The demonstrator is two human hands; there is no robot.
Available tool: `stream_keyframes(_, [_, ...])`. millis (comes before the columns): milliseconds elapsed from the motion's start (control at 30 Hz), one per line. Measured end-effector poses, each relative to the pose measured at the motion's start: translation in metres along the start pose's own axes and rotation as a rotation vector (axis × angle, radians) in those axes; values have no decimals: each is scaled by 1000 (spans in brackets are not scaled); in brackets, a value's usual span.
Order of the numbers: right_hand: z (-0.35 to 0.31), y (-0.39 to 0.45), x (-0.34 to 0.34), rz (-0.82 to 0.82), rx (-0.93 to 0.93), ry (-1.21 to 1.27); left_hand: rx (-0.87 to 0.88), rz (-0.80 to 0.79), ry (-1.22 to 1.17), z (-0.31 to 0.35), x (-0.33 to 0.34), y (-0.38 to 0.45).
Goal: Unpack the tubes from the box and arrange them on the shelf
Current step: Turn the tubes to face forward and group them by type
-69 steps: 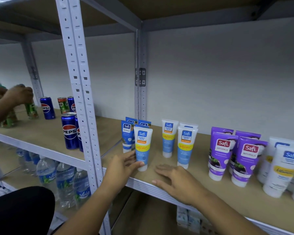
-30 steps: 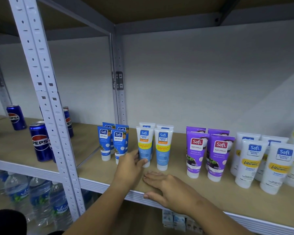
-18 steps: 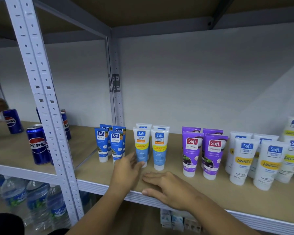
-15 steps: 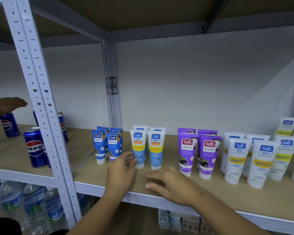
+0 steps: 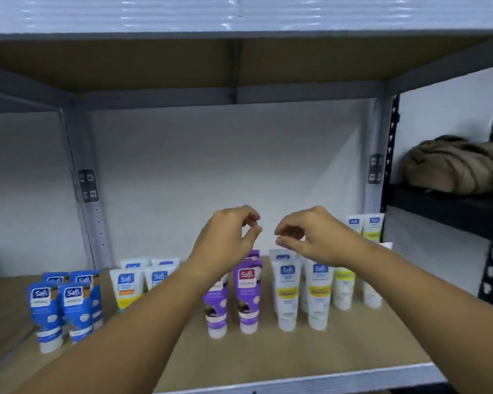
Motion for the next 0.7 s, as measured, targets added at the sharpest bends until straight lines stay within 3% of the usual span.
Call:
stream_keyframes(233, [162, -24, -56, -95, 319, -253, 74, -232, 43, 70, 117, 107])
stream_keyframes(467, [307, -30, -41, -153, 550, -360, 72, -484, 116, 97, 254, 183])
stream_keyframes(700, [369, -13, -5, -296, 541, -365, 125, -599, 138, 116, 327, 219])
Point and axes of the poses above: each hand's wrist, its own y-axis towards the middle knuckle, its own x-axis out of the palm, z = x × y, the point moved 8 cm from there along y, towards the middle knuckle, and after that the axes turned 5 degrees about -x, right-handed, at the moved point
